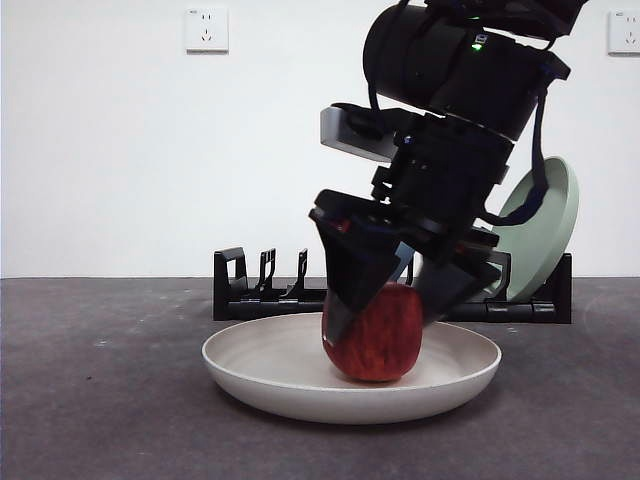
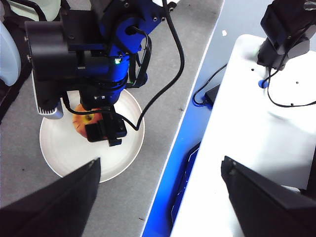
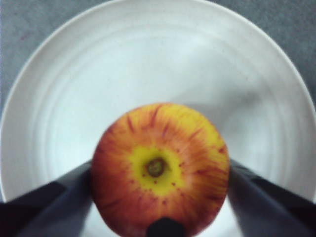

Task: Take the yellow plate from the plate rack,put the plate on the table,take the apple from the table,put the apple in the plate

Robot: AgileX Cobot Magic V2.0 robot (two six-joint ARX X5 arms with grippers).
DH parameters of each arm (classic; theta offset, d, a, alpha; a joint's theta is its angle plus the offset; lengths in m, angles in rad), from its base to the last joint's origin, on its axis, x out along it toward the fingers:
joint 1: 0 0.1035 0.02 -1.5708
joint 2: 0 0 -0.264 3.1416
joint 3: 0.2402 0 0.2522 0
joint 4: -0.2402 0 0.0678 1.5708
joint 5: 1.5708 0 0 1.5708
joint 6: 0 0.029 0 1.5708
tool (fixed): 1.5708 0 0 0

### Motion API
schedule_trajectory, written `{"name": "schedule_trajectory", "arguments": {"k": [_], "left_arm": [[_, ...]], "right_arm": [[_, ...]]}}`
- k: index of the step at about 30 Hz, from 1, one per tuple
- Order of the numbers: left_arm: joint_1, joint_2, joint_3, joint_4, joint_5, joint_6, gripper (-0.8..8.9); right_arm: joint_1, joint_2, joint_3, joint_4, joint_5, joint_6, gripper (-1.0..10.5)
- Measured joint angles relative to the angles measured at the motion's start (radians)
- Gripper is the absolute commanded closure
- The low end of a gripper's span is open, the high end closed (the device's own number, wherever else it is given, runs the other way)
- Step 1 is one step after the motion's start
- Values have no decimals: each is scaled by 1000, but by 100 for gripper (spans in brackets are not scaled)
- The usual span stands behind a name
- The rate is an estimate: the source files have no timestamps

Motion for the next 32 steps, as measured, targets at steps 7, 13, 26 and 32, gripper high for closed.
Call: {"name": "schedule_trajectory", "arguments": {"k": [7,13,26,32], "left_arm": [[0,0,0,0,0,-3,405],[0,0,0,0,0,-3,405],[0,0,0,-24,-1,-3,405],[0,0,0,-46,-1,-3,405]], "right_arm": [[0,-116,-6,-60,0,7,328],[0,-299,-6,-219,-1,10,329],[0,-782,-6,-704,-3,78,329],[0,-928,-6,-840,-4,130,330]]}}
